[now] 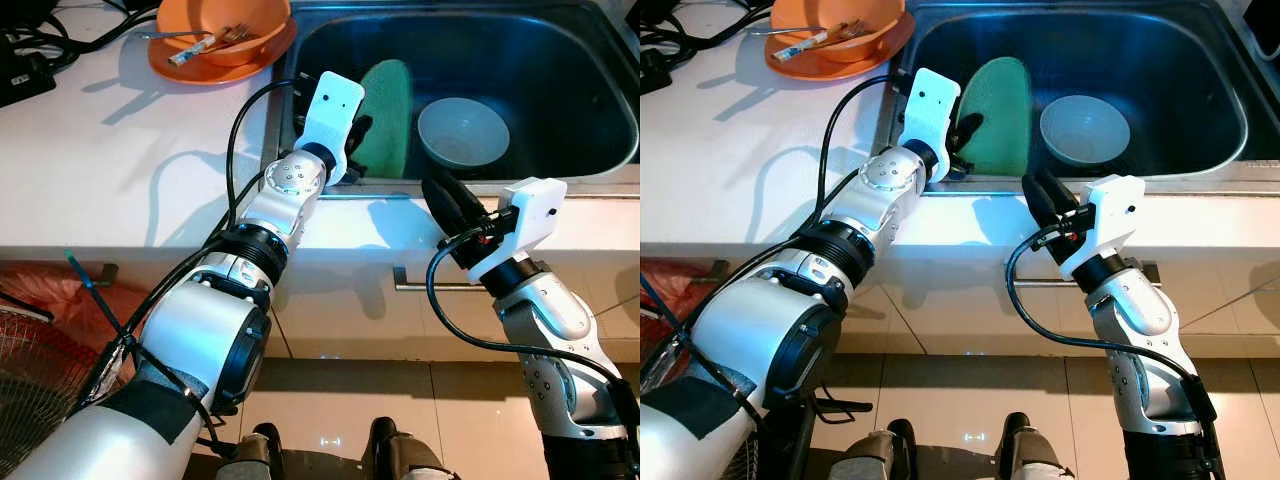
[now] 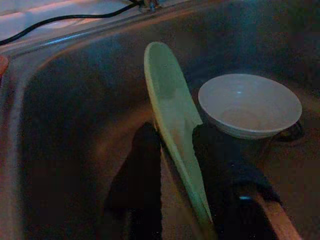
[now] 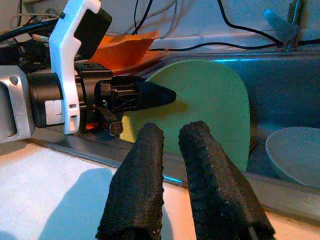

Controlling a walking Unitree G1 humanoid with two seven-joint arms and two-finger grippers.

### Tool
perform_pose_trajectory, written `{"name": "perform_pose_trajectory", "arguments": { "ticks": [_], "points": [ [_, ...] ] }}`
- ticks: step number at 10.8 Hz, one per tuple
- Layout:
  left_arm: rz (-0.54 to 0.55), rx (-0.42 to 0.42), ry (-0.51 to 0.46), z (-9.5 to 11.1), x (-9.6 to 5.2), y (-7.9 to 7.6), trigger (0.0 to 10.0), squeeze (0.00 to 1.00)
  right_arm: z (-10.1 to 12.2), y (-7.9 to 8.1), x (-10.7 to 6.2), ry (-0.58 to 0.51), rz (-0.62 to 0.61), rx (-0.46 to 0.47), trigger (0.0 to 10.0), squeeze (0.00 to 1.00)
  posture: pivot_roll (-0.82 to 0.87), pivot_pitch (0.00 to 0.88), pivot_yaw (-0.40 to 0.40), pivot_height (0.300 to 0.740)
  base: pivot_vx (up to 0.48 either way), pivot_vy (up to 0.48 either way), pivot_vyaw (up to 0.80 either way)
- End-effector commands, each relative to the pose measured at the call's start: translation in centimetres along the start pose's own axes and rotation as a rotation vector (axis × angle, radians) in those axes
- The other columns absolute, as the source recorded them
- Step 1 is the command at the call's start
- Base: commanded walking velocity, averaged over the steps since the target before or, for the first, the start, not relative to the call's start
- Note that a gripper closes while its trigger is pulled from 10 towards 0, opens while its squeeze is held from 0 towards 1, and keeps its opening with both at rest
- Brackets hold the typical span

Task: Kitchen organization

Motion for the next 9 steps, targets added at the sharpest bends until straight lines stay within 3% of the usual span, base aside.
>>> {"name": "perform_pose_trajectory", "arguments": {
  "ticks": [1, 4, 5, 6, 7, 9],
  "points": [
    [-0.006, 0.017, 0.013, 0.1, 0.1, -0.1, 10.0, 0.0, -4.7, 0.8, -1.4, 0.211, 0.007, 0.085, 10.0, 0.0, -0.07, 0.286, 0.073, 0.74, 0.0, 0.0, 0.0],
    [0.026, 0.045, -0.021, 0.9, -0.1, 0.9, 10.0, 0.0, -4.7, 0.9, -0.9, 0.201, 0.012, 0.086, 10.0, 0.0, -0.05, 0.258, 0.074, 0.74, 0.0, 0.0, 0.0],
    [0.036, 0.063, -0.029, 1.2, -0.1, 1.2, 10.0, 0.44, -4.8, 0.9, -0.9, 0.202, 0.014, 0.087, 10.0, 0.0, -0.04, 0.252, 0.072, 0.74, 0.0, 0.0, 0.0],
    [0.053, 0.081, -0.034, 1.7, -0.1, 1.7, 10.0, 1.0, -4.8, 1.1, -0.6, 0.197, 0.023, 0.089, 10.0, 0.0, -0.04, 0.244, 0.073, 0.74, 0.0, 0.0, 0.0],
    [0.046, 0.108, -0.037, 2.2, -0.1, 1.8, 10.0, 0.0, -4.7, 1.0, -0.3, 0.189, 0.027, 0.088, 10.0, 0.0, -0.03, 0.24, 0.071, 0.74, 0.0, 0.0, 0.0],
    [0.04, 0.108, -0.055, 3.1, 0.0, 1.8, 10.0, 0.0, -4.7, 0.8, 0.0, 0.184, 0.029, 0.085, 10.0, 0.0, -0.03, 0.243, 0.067, 0.74, 0.0, 0.0, 0.0]
  ]
}}
Point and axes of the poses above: a point about 5 cm out from each wrist's last joint towards the gripper, its own x axis pointing out of the wrist towards the gripper, its own z axis along the axis of the wrist's last joint, y = z × x, the point moved 2 cm from there along x, pointing out of the wrist towards the gripper, and after that the axes turned 15 degrees about -x, right-handed, at the moved point
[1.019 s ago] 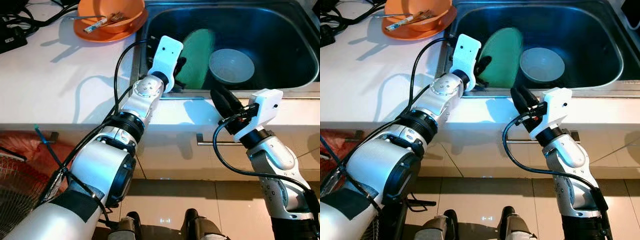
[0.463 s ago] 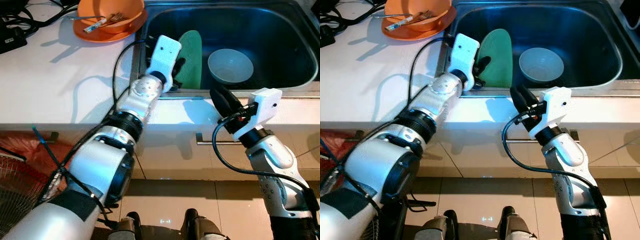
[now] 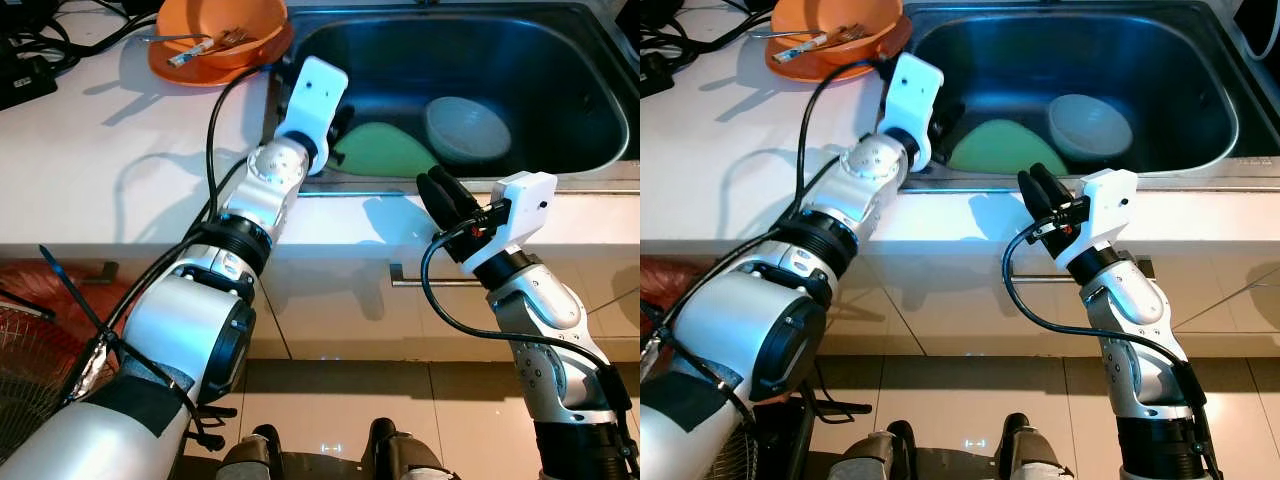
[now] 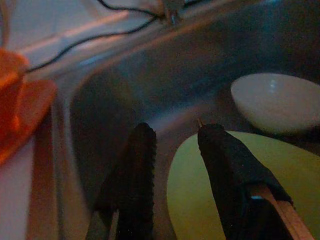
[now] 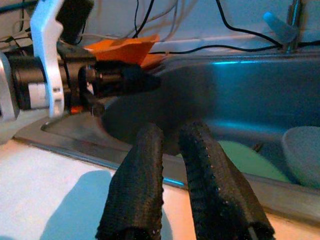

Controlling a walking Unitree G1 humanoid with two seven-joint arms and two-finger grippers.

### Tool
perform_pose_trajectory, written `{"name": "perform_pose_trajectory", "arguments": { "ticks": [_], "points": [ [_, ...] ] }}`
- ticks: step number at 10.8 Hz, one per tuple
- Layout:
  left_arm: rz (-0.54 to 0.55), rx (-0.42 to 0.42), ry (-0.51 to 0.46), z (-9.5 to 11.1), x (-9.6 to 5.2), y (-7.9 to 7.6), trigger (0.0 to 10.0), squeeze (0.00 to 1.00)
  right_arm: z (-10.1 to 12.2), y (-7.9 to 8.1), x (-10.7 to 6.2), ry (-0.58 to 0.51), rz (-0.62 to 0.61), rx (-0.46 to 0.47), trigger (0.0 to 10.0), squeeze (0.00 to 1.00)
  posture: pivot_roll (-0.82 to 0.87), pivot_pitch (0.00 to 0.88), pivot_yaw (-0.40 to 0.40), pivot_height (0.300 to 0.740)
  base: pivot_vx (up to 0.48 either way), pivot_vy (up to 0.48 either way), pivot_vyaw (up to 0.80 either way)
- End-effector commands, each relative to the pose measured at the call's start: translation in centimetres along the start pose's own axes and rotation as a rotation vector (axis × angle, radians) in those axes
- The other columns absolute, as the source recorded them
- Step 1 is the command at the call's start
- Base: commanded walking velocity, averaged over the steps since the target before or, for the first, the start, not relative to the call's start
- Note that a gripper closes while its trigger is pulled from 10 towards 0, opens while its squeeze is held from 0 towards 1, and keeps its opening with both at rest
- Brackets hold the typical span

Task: Kitchen organization

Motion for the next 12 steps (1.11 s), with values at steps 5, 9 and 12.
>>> {"name": "perform_pose_trajectory", "arguments": {
  "ticks": [5, 9, 12],
  "points": [
    [0.127, 0.03, -0.183, 2.9, -0.9, 2.3, 10.0, 0.0, -4.4, 0.6, -0.7, 0.182, 0.014, 0.071, 10.0, 0.0, -0.01, 0.238, 0.061, 0.74, 0.0, 0.0, 0.0],
    [0.298, 0.012, -0.203, -0.2, -7.1, 7.7, 10.0, 0.0, -4.5, 0.6, -0.3, 0.175, 0.031, 0.076, 10.0, 0.0, 0.02, 0.232, 0.038, 0.74, 0.0, 0.0, 0.0],
    [0.259, -0.123, -0.178, -3.4, -9.4, 7.0, 10.0, 0.0, -3.6, -0.5, 0.3, 0.119, -0.055, 0.089, 10.0, 0.0, 0.01, 0.229, 0.038, 0.74, 0.0, 0.0, 0.0]
  ]
}}
Point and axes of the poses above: a point about 5 cm out from each wrist's last joint towards the gripper, its own x axis pointing out of the wrist towards the gripper, its own z axis along the axis of the wrist's last joint, y = z × x, the point moved 2 cm from there along x, pointing out of the wrist towards the gripper, and after that the axes turned 15 degrees about -x, right-handed, at the moved point
